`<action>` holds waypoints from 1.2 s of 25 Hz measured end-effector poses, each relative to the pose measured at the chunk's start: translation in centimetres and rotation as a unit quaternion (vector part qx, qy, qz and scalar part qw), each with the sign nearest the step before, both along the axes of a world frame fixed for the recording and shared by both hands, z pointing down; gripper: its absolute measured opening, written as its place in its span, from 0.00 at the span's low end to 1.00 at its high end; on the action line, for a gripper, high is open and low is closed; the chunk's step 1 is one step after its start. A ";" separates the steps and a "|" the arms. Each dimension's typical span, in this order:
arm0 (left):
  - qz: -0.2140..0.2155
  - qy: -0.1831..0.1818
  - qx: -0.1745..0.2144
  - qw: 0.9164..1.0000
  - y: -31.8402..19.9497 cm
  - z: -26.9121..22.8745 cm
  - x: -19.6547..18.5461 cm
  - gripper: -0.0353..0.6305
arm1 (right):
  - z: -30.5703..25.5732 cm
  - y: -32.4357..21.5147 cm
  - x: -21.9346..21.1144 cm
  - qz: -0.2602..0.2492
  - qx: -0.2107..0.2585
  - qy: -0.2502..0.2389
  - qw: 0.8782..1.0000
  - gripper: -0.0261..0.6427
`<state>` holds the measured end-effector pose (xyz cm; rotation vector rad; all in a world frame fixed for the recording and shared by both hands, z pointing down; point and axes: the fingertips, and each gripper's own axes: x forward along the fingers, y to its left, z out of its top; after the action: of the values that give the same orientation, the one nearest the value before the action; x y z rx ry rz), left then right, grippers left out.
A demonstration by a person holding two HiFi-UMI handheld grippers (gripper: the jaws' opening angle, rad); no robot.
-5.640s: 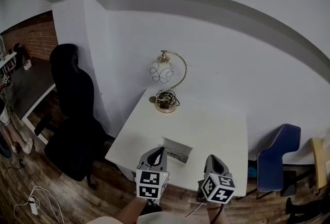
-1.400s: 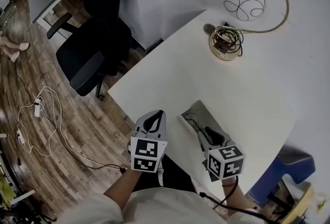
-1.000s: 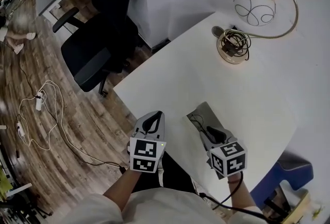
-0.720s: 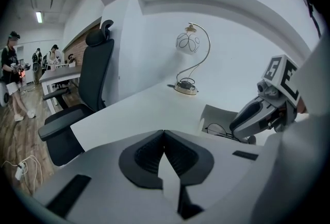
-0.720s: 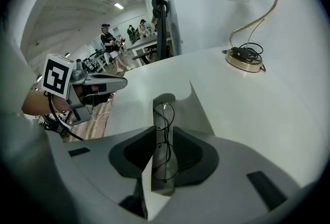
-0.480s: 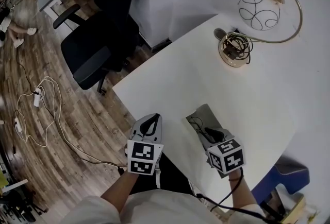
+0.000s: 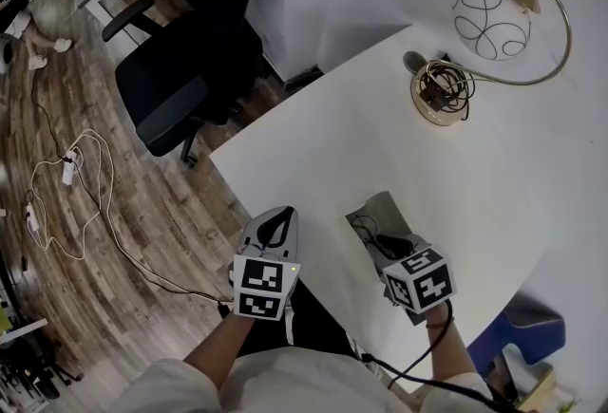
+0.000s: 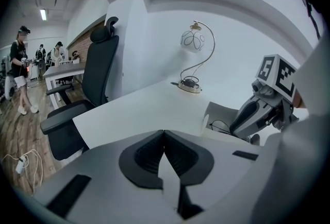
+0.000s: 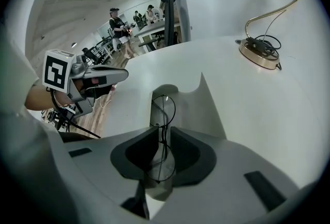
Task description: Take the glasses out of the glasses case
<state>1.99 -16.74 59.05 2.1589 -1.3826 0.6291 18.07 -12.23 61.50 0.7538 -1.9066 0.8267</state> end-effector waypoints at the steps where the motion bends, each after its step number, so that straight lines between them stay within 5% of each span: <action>1: 0.000 0.001 -0.001 1.000 0.0 0.0 0.1 0.08 | 0.1 0.0 0.0 -0.001 -0.005 0.000 1.000 0.17; 30: 0.021 0.009 0.008 1.000 -0.9 -0.8 1.8 0.08 | -0.2 0.1 1.1 0.037 0.007 0.026 0.999 0.10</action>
<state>3.83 -17.67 58.28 2.2057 -1.3405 0.6133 19.21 -12.13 61.26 0.8513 -1.8492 0.8319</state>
